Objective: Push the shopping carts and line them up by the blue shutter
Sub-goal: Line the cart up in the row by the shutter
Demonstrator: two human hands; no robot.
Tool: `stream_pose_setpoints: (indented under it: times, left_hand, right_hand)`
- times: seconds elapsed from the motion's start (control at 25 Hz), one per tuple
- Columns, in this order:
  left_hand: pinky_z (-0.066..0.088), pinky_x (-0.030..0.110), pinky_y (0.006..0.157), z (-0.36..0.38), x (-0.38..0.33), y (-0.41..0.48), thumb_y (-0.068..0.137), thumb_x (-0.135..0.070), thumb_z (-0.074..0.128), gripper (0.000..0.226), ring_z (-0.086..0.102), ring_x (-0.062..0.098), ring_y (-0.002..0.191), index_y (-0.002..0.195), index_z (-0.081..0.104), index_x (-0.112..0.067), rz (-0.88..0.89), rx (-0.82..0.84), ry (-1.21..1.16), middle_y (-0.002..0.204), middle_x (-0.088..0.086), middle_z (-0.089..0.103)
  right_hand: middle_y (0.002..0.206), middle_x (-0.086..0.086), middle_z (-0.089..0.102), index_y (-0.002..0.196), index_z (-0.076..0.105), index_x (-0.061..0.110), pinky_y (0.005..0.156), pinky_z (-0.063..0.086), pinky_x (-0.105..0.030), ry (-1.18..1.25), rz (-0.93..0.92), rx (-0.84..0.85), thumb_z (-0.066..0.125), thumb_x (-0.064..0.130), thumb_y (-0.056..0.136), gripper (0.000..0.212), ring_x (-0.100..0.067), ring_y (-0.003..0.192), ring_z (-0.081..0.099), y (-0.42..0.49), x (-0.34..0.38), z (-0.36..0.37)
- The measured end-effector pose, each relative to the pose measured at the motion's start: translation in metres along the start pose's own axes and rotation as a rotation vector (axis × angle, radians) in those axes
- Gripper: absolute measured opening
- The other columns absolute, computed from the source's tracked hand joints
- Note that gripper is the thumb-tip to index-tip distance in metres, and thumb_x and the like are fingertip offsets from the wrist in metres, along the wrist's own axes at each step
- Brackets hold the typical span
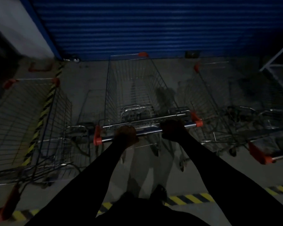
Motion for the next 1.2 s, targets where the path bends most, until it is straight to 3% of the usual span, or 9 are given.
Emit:
stream_pose_setpoints:
  times: [0.16,0.52,0.64,0.72,0.8,0.88,1.0,1.12,1.2]
  left_hand:
    - [0.049,0.036,0.082,0.003,0.001,0.005,0.083,-0.049,0.056,0.039,0.062,0.031,0.102,0.103,0.062,-0.016,-0.023,0.014,0.066,0.108,0.009,0.066]
    - [0.048,0.038,0.083,-0.023,0.009,0.053,0.082,-0.046,0.056,0.038,0.062,0.031,0.102,0.105,0.065,-0.018,-0.091,0.051,0.036,0.109,0.011,0.067]
    - [0.047,0.038,0.082,-0.032,0.019,0.078,0.082,-0.047,0.049,0.039,0.063,0.033,0.097,0.099,0.066,-0.016,-0.054,0.012,0.055,0.102,0.012,0.068]
    - [0.053,0.037,0.069,-0.04,0.025,0.098,0.074,-0.046,0.045,0.042,0.066,0.035,0.077,0.082,0.068,-0.011,-0.032,0.071,0.079,0.081,0.014,0.069]
    - [0.054,0.035,0.06,-0.045,0.041,0.117,0.068,-0.044,0.06,0.034,0.066,0.033,0.066,0.073,0.067,-0.011,-0.026,0.015,0.115,0.07,0.013,0.067]
    - [0.053,0.036,0.065,-0.047,0.054,0.131,0.066,-0.041,0.071,0.033,0.067,0.034,0.071,0.077,0.068,-0.01,-0.015,0.062,0.123,0.075,0.014,0.067]
    - [0.049,0.028,0.049,-0.048,0.078,0.148,0.044,-0.046,0.084,0.04,0.064,0.026,0.055,0.06,0.064,-0.014,0.021,-0.016,0.117,0.059,0.006,0.063]
    - [0.049,0.032,0.076,-0.053,0.103,0.159,0.075,-0.047,0.066,0.035,0.064,0.027,0.094,0.093,0.066,-0.017,0.032,0.035,0.057,0.098,0.006,0.068]
    - [0.046,0.032,0.084,-0.047,0.117,0.163,0.082,-0.046,0.057,0.035,0.06,0.026,0.105,0.104,0.064,-0.019,0.026,0.011,0.047,0.11,0.005,0.065]
  right_hand:
    - [0.054,-0.005,0.056,0.059,0.058,0.019,0.052,0.046,-0.031,0.033,-0.139,-0.075,0.064,0.029,0.063,0.013,-0.026,0.051,0.057,0.013,-0.007,0.006]
    - [0.051,-0.007,0.047,0.055,0.051,0.019,0.047,0.037,-0.031,0.121,-0.096,-0.48,0.061,0.018,0.065,0.014,-0.027,0.046,0.048,0.055,-0.029,-0.008]
    - [0.052,-0.006,0.051,0.056,0.054,0.018,0.05,0.041,-0.031,0.099,-0.07,-0.434,0.062,0.021,0.062,0.011,-0.028,0.049,0.053,0.082,-0.037,-0.005]
    - [0.052,-0.007,0.051,0.057,0.052,0.018,0.05,0.045,-0.033,0.119,-0.047,-0.368,0.06,0.02,0.063,0.01,-0.029,0.05,0.053,0.108,-0.042,-0.001]
    - [0.052,-0.008,0.051,0.056,0.049,0.018,0.051,0.046,-0.034,0.13,-0.012,-0.289,0.057,0.019,0.064,0.011,-0.028,0.049,0.053,0.133,-0.043,0.004]
    - [0.052,-0.008,0.054,0.055,0.05,0.017,0.054,0.05,-0.037,0.115,0.028,-0.213,0.058,0.022,0.061,0.011,-0.029,0.048,0.056,0.15,-0.04,0.001]
    - [0.055,-0.008,0.06,0.055,0.057,0.015,0.057,0.053,-0.041,0.073,0.057,-0.129,0.056,0.028,0.061,0.015,-0.031,0.051,0.061,0.168,-0.027,-0.009]
    - [0.066,-0.004,0.066,0.067,0.065,0.019,0.066,0.05,-0.04,-0.045,0.144,-0.067,0.058,0.036,0.07,0.018,-0.029,0.062,0.065,0.183,-0.01,-0.022]
    - [0.082,-0.005,0.068,0.083,0.068,0.02,0.078,0.049,-0.042,-0.029,0.134,-0.016,0.056,0.038,0.079,0.022,-0.031,0.078,0.066,0.191,-0.001,-0.029]
Point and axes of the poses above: each hand's wrist, its own y-axis towards the middle knuckle, its own z-axis out of the palm, x = y × z, the point moved 4 cm from there along y, towards the middle knuckle
